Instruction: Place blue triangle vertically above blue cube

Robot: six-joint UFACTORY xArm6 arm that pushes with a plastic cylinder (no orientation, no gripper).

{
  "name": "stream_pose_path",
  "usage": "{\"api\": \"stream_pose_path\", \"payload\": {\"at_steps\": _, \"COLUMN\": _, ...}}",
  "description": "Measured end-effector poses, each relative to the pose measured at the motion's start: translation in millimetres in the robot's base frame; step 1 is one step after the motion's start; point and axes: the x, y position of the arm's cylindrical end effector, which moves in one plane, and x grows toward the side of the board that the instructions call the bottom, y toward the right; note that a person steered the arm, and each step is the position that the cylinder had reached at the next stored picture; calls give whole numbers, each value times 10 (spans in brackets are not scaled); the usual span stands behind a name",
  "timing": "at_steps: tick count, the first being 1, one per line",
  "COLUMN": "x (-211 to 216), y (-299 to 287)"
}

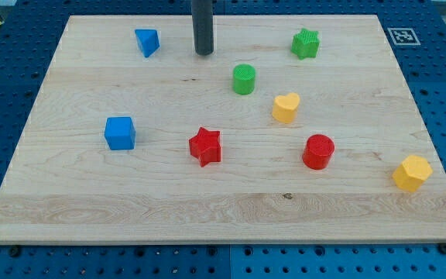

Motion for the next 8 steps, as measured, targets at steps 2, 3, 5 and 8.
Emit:
{"api": "stream_pose_path", "payload": {"at_steps": 2, "x": -177, "y": -580}}
{"api": "stream_pose_path", "payload": {"at_steps": 3, "x": -414, "y": -907}}
{"api": "stream_pose_path", "payload": {"at_steps": 5, "x": -315, "y": -1023}}
{"api": "stream_pose_path", "payload": {"at_steps": 8, "x": 116, "y": -1023}}
